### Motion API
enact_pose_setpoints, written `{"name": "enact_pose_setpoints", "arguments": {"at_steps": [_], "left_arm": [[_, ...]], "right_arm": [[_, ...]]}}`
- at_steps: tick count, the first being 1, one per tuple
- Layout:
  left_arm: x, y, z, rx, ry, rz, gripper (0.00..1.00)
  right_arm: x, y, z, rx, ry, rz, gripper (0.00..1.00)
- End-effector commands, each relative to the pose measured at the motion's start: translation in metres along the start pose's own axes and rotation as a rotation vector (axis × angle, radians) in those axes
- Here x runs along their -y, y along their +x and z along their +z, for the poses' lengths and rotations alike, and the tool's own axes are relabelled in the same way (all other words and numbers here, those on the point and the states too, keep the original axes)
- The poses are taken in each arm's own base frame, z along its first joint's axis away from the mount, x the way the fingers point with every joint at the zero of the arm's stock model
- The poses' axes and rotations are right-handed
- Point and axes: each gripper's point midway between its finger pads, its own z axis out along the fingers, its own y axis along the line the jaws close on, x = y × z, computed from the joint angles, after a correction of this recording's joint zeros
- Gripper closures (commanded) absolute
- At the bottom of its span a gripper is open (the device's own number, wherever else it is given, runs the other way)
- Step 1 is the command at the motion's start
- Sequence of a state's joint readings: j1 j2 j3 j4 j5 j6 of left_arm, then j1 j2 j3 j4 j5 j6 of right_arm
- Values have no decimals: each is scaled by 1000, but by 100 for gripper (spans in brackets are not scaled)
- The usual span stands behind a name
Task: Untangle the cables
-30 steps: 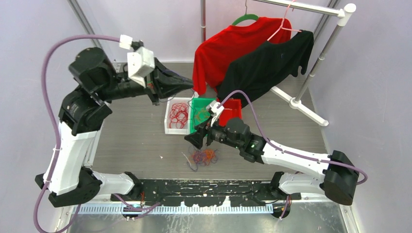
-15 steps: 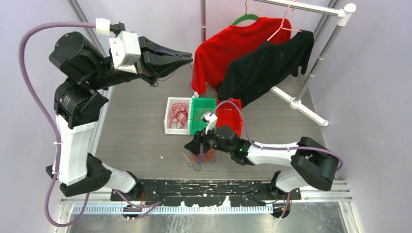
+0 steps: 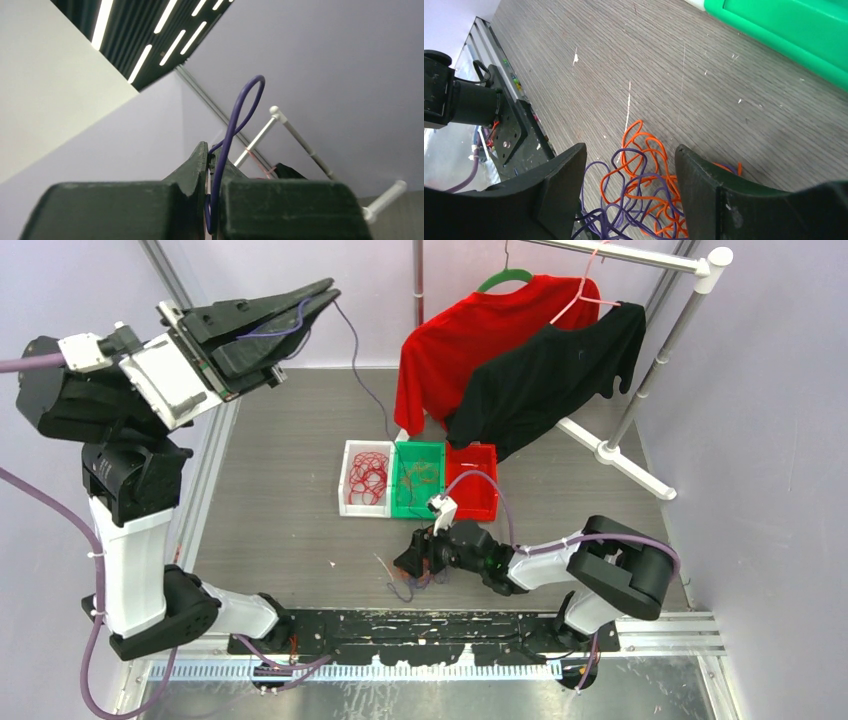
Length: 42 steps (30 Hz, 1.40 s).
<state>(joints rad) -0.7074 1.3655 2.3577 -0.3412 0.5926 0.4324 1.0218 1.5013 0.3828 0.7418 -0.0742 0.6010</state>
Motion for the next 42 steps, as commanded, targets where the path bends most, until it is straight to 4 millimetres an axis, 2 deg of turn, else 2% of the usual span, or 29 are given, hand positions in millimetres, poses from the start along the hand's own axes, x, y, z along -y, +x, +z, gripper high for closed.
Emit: {"name": "enact_pose_setpoints", "arguments": {"at_steps": [1, 6, 8, 10, 13, 15, 18, 23, 27, 31, 36, 38, 42], "left_arm": [[-36, -39, -5, 104, -145, 173, 100], [-28, -34, -4, 99, -110, 171, 100], [-32, -39, -4, 124, -128, 200, 100], [-46, -49, -5, 169, -205, 259, 100], [-80, -74, -13, 243, -389, 387, 100], [-101, -82, -19, 244, -496, 464, 100], [-116, -92, -24, 243, -574, 564, 100], [-122, -109, -28, 270, -601, 605, 100], [-106, -85, -18, 206, -490, 513, 100], [-80, -68, -16, 181, -375, 449, 100], [-66, -50, -15, 138, -318, 385, 100], [-59, -44, -14, 124, -285, 368, 100], [-49, -35, -12, 108, -243, 321, 100]], "right_arm": [[-7, -14, 2, 80, -20, 18, 30], [-15, -26, -4, 85, -26, -8, 28], [-19, -28, -8, 84, -33, -15, 26], [-17, -26, -11, 76, -25, -21, 23], [-8, -19, -14, 80, -7, -15, 21], [-6, -17, -16, 96, -10, -8, 21], [-9, -17, -18, 116, -35, -11, 21], [-11, -11, -15, 99, -28, -63, 20], [-18, -18, -16, 113, -43, -60, 20], [-37, -44, -22, 139, -54, -47, 20], [-67, -91, -39, 173, -45, -53, 15], [-68, -120, -51, 227, 23, -70, 15], [-42, -156, -77, 304, 225, -62, 17]]}}
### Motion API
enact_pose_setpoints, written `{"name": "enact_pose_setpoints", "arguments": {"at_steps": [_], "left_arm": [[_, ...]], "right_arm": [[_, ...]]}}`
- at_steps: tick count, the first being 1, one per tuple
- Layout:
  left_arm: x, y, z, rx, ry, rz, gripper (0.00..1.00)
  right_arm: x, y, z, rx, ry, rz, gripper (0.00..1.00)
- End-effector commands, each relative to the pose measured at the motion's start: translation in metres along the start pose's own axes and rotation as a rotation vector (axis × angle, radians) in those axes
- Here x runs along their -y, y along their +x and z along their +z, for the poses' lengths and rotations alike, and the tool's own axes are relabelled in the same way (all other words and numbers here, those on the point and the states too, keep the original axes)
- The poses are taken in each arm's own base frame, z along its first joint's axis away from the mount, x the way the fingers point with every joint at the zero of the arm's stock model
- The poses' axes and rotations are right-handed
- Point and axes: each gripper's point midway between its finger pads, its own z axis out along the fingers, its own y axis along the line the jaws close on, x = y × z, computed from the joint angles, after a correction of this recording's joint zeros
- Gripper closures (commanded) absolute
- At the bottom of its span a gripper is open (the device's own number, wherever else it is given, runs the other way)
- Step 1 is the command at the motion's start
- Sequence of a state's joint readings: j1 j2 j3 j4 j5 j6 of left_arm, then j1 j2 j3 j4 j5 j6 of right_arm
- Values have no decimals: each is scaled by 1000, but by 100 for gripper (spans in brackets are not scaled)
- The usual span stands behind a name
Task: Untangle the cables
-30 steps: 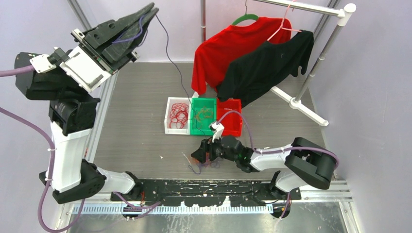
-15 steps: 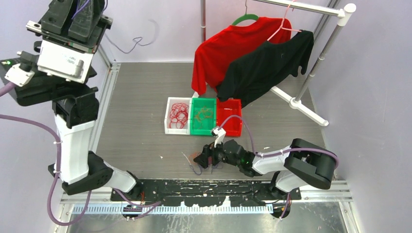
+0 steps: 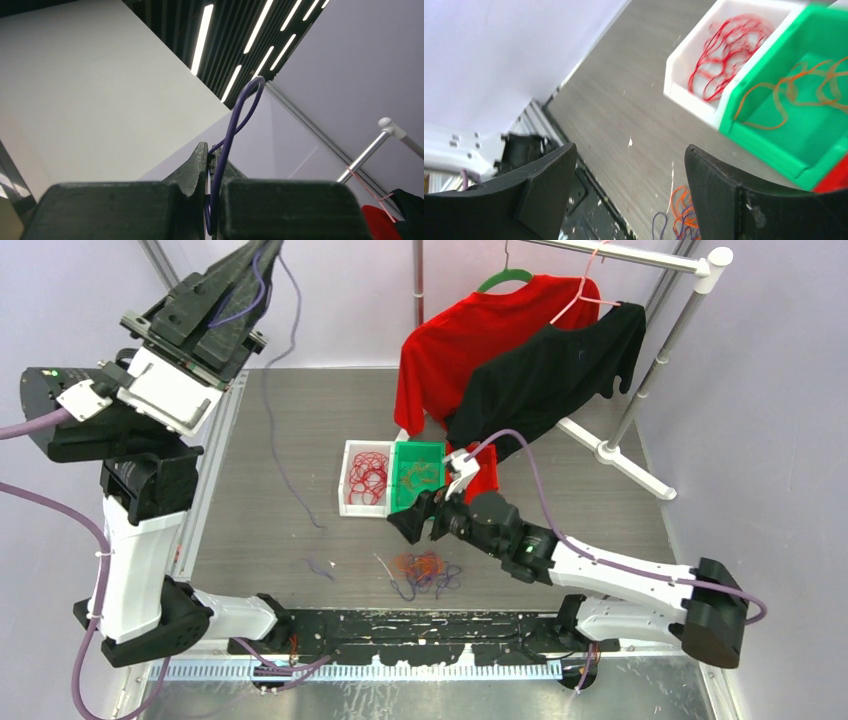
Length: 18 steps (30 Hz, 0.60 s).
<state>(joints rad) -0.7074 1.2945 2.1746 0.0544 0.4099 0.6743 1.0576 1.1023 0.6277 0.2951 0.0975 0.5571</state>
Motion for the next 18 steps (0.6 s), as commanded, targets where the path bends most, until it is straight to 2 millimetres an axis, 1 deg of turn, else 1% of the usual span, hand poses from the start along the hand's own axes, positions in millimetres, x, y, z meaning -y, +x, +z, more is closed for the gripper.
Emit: {"name": "enact_pose_setpoints", "arguments": {"at_steps": [1, 2, 3, 6, 10, 12, 15, 18], "left_arm": [[12, -3, -4, 1, 54, -71, 100], [15, -1, -4, -5, 62, -84, 100], [19, 1, -4, -9, 71, -99, 100], [32, 10, -4, -22, 100, -143, 100], [48, 22, -5, -41, 132, -188, 100], [53, 29, -6, -57, 139, -196, 100], [59, 37, -7, -80, 142, -205, 100], [64, 43, -8, -92, 150, -215, 100]], "right_arm": [[43, -48, -23, 95, 286, -36, 18], [56, -54, -30, 111, 351, -37, 18], [70, -64, -38, 140, 417, -30, 19], [115, -81, -61, 184, 621, -13, 23], [171, -91, -85, 204, 820, -31, 26], [194, -89, -89, 197, 868, -23, 26], [224, -82, -87, 164, 906, 15, 27], [245, -72, -78, 124, 920, 39, 27]]}}
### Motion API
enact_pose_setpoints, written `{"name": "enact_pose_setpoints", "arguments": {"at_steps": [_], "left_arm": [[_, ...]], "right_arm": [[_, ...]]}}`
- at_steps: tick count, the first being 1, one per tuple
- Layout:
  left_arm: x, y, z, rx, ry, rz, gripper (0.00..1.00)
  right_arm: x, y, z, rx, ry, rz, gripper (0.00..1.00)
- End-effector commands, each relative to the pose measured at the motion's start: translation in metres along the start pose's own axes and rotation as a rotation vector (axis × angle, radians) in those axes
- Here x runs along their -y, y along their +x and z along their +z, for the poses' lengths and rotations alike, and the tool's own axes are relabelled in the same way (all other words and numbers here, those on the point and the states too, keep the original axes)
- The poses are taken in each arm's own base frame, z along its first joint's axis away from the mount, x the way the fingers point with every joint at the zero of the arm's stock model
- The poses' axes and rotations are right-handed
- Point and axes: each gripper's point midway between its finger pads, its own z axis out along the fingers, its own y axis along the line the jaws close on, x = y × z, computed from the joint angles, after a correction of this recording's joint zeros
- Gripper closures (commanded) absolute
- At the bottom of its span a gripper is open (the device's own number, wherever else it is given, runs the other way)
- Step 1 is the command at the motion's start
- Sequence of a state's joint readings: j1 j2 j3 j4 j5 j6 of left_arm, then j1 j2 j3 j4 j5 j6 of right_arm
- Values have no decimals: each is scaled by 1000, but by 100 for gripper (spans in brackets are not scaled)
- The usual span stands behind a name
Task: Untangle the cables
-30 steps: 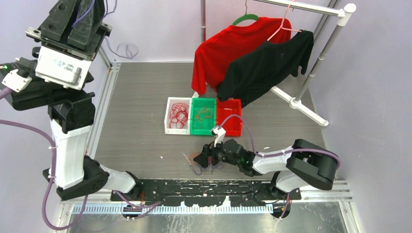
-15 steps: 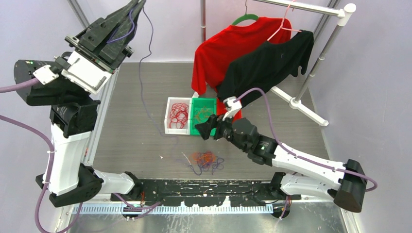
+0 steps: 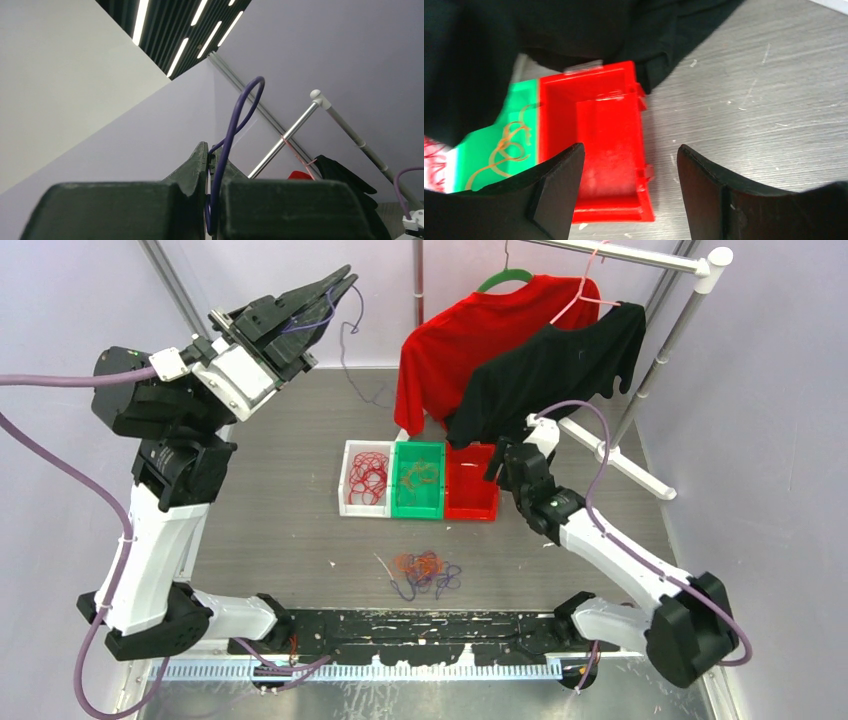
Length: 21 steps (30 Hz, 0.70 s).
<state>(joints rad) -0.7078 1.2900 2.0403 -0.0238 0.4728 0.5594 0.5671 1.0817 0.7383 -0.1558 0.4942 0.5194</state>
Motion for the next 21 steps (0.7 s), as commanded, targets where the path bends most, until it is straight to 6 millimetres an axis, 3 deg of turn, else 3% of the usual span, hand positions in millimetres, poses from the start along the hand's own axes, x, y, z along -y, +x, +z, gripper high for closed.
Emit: {"name": "enact_pose_setpoints", "arguments": {"at_steps": [1, 9, 12, 15, 21], "left_arm": [[-2, -8, -2, 18, -11, -15, 100], [-2, -6, -2, 16, -11, -17, 100], [-1, -4, -2, 11, -10, -22, 100], [-6, -20, -11, 30, -24, -15, 100], [-2, -14, -11, 18, -20, -32, 100]], "right_arm": [[7, 14, 26, -42, 12, -18, 28], [1, 56, 56, -173, -19, -100, 35], [-10, 70, 57, -221, -84, -84, 39], [-19, 76, 57, -239, -119, -26, 43], [-49, 84, 53, -255, -189, 1, 47]]}}
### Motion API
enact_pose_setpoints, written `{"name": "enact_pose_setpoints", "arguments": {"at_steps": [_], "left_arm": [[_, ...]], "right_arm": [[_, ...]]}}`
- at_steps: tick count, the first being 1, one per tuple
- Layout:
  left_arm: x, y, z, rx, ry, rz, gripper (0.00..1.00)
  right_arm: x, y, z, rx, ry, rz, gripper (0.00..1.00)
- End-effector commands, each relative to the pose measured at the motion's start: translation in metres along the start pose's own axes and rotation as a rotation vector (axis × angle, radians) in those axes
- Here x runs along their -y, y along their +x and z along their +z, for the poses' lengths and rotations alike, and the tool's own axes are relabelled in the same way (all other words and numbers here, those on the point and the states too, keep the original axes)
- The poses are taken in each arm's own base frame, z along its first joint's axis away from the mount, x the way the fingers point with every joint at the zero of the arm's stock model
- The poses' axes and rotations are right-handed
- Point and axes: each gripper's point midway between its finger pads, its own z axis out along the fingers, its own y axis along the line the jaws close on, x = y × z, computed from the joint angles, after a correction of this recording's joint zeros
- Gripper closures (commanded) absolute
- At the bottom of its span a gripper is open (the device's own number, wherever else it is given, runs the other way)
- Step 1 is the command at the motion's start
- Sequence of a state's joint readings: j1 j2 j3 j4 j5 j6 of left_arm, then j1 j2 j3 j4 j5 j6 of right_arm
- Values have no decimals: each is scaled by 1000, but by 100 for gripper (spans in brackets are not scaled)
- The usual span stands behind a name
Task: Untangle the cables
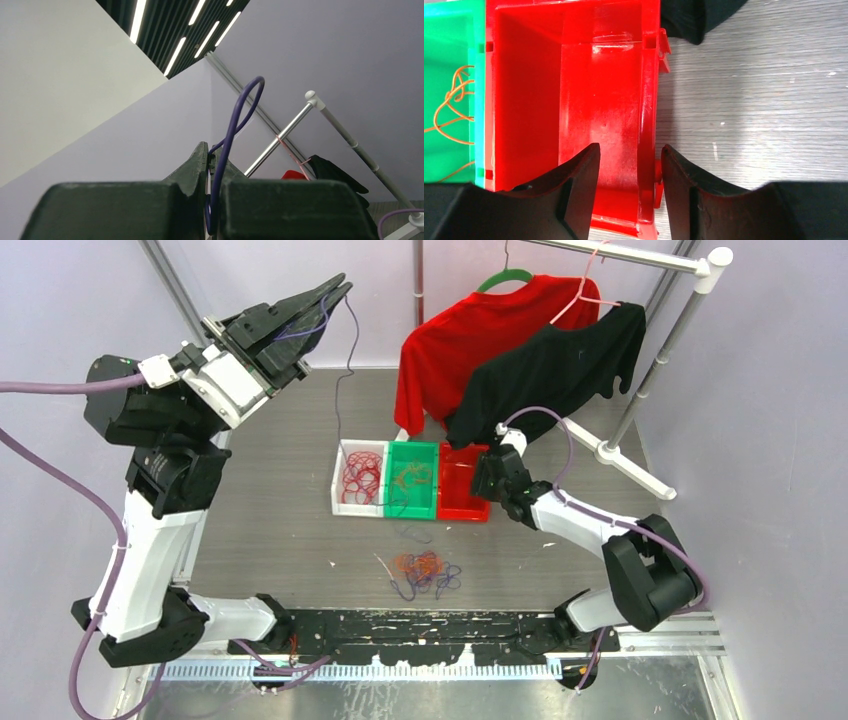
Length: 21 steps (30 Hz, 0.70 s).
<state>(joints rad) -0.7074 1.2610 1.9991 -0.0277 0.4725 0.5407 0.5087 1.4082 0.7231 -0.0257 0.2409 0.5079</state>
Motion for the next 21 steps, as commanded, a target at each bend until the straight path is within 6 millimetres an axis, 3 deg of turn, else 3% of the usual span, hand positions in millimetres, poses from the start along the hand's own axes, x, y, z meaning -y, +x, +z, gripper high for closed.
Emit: {"name": "enact_pose_setpoints", "arguments": {"at_steps": [1, 9, 21], "left_arm": [[-6, -14, -5, 28, -25, -10, 100], [8, 8, -7, -18, -6, -40, 100], [38, 59, -4, -99, 32, -88, 100]], "right_arm": [[-47, -8, -1, 37, -136, 30, 48], [-97, -7, 11, 31, -209, 0, 48], [-139, -28, 21, 64, -352, -95, 47]]}}
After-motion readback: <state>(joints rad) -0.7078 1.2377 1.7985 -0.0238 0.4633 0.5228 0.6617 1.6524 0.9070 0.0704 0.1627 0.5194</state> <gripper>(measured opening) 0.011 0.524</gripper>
